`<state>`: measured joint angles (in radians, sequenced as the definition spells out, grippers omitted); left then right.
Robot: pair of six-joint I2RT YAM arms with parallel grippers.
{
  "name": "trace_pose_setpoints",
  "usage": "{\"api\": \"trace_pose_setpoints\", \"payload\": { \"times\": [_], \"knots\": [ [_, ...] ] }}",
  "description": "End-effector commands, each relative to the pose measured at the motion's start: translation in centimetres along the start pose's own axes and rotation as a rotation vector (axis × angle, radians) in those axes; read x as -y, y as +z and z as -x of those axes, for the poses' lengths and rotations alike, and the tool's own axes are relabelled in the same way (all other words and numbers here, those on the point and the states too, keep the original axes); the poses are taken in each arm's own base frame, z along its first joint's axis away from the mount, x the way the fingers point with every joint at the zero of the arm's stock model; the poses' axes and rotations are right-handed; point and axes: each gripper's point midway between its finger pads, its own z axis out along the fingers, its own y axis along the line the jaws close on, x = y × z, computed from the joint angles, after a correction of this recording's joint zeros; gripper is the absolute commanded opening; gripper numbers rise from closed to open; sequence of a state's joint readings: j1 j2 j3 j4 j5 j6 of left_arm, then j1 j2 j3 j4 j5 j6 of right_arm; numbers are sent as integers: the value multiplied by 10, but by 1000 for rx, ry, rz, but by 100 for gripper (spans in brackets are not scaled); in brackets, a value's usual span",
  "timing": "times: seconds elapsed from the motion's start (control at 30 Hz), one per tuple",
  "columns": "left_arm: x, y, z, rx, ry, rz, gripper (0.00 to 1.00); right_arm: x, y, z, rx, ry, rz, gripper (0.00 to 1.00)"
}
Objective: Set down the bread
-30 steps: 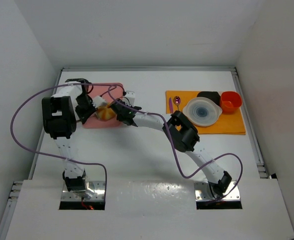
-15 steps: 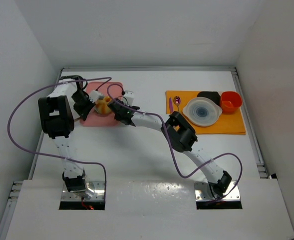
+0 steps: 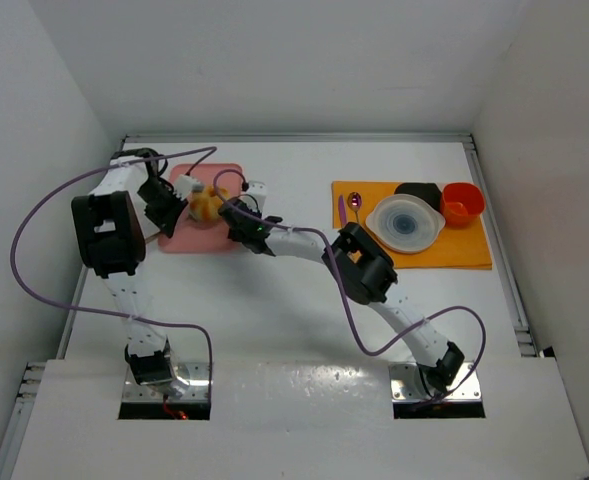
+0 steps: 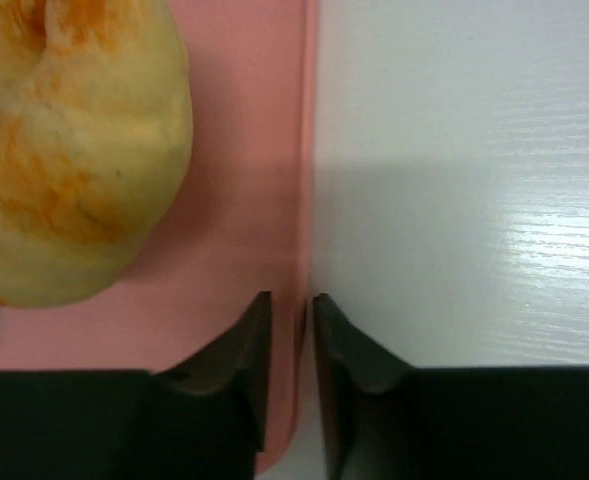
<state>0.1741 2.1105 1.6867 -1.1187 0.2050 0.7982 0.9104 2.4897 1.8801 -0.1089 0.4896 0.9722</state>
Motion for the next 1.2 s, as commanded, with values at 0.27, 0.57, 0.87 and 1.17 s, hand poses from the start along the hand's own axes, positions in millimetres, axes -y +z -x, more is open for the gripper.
{"api": "trace_pose_setpoints", "payload": {
  "times": [0.27, 0.57, 0.87, 1.17],
  "knots": [
    [-2, -35, 30, 154, -7, 0, 0, -13, -33, 49, 99, -9, 88, 36],
    [15, -78, 71, 197, 24, 23, 0, 21, -109, 116, 235, -116, 157, 55],
    [96, -77, 145, 229, 192, -30, 0, 181, -201, 118, 171, -108, -99, 55],
    [207, -51, 233, 301, 367, -155, 0, 308, -293, 84, 226, -18, -335, 53]
  ]
}}
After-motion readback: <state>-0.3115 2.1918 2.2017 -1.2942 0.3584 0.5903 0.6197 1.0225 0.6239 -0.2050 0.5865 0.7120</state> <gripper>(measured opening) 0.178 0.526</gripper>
